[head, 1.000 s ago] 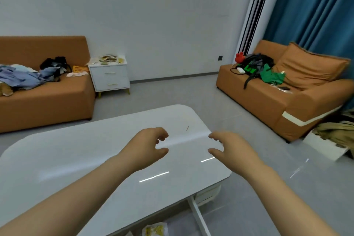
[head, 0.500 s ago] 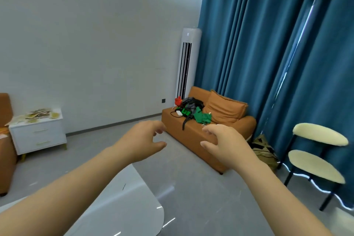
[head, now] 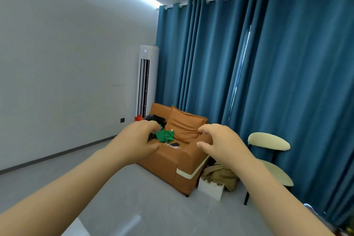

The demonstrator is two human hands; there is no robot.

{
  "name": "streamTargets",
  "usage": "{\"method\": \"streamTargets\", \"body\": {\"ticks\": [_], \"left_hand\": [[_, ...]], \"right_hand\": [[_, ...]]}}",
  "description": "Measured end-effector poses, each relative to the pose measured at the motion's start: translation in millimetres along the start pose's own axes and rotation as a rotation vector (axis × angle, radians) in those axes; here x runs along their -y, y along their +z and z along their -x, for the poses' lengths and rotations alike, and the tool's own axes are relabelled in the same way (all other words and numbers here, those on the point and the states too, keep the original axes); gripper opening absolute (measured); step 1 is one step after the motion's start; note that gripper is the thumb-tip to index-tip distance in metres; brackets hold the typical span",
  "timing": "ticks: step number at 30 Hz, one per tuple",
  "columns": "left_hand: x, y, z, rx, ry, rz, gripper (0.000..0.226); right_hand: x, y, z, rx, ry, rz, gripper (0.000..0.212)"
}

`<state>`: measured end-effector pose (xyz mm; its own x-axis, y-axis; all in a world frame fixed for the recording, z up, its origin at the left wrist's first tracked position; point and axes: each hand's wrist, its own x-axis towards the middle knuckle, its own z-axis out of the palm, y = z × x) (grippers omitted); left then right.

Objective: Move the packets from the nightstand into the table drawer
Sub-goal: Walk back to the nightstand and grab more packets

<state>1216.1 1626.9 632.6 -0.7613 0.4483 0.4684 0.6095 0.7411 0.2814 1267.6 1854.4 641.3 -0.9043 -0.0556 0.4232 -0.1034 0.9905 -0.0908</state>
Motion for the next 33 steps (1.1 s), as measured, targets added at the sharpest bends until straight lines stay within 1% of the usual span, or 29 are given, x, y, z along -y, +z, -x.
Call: {"method": "streamTargets", "body": {"ticks": [7, 12, 16, 20, 22, 27, 30, 33], "left_hand": [[45.1, 16.6, -102.2, 0.001, 0.021, -0.026, 0.037], [72.5, 48.5, -164.2, 0.041, 0.002, -0.068, 0.025], [89.9, 74.5, -211.7, 0.05, -0.019, -0.095, 0.028], [107.6, 103.7, -263.2, 0.036, -0.075, -0.129, 0.025], [115.6, 115.4, -290.1, 0.045, -0.117, -0.149, 0.029], [141.1, 135.3, -352.2, 0.032, -0.225, -0.194, 0.036], [170.0, 142.0, -379.7, 0.01, -0.284, -0.213, 0.043], [208.9, 144.8, -397.5, -0.013, -0.348, -0.236, 0.045]], "right_hand": [[-27.1, 19.9, -99.9, -0.023, 0.006, 0.029, 0.044], [-51.5, 53.4, -163.5, -0.017, 0.0, 0.03, 0.045], [-82.6, 81.0, -215.4, 0.004, -0.019, 0.034, 0.044], [-118.3, 107.4, -272.7, 0.01, -0.055, 0.037, 0.035], [-135.1, 119.5, -304.1, 0.012, -0.077, 0.03, 0.033], [-163.5, 150.1, -392.8, 0.023, -0.19, -0.019, 0.044], [-166.0, 173.3, -443.3, 0.039, -0.256, -0.049, 0.043], [-157.3, 202.1, -490.3, 0.054, -0.306, -0.099, 0.042]]}}
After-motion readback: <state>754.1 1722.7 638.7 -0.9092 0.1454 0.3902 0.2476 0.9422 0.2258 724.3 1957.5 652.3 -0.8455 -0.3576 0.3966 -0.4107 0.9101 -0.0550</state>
